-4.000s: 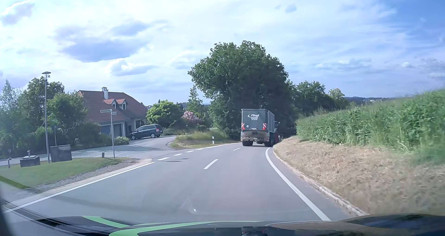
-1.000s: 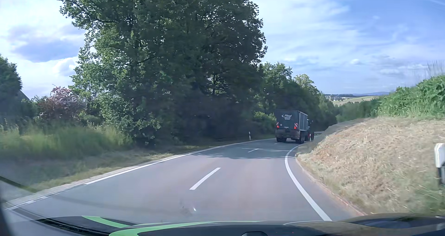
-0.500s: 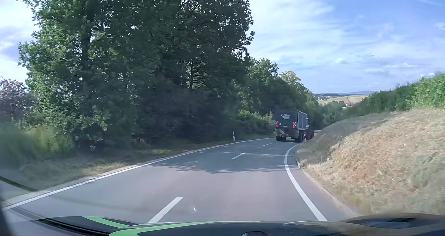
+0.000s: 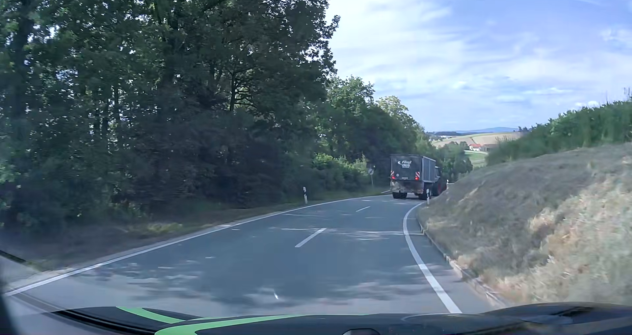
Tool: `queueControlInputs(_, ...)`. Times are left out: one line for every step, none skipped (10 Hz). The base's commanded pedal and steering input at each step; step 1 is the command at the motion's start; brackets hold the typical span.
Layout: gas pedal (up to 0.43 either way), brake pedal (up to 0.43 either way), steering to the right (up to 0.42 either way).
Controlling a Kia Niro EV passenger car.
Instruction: Follow the waypoints while adhering to traffic rules and regulations
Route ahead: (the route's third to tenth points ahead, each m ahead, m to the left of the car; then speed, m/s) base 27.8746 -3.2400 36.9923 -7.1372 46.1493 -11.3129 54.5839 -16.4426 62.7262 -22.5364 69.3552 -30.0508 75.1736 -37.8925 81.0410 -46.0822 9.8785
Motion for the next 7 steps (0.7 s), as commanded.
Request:
queueControlInputs(0.000,0.000,0.052)
queueControlInputs(0.000,0.000,0.052)
queueControlInputs(0.000,0.000,0.052)
queueControlInputs(0.000,0.000,0.053)
queueControlInputs(0.000,0.000,0.053)
queueControlInputs(0.000,0.000,0.053)
queueControlInputs(0.000,0.000,0.053)
